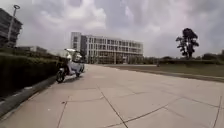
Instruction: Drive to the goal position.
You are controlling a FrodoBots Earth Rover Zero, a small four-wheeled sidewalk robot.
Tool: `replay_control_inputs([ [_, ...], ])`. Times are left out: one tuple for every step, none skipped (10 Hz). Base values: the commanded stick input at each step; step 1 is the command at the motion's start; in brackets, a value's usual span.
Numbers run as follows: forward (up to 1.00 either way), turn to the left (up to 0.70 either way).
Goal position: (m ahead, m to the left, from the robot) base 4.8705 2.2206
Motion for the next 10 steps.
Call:
replay_control_inputs([
  [0.5,-0.02],
  [0.5,-0.02],
  [0.5,-0.02],
  [0.5,-0.02],
  [0.5,-0.02],
  [0.5,-0.02],
  [0.5,-0.02],
  [0.5,-0.02],
  [0.5,-0.02],
  [0.5,-0.02],
])
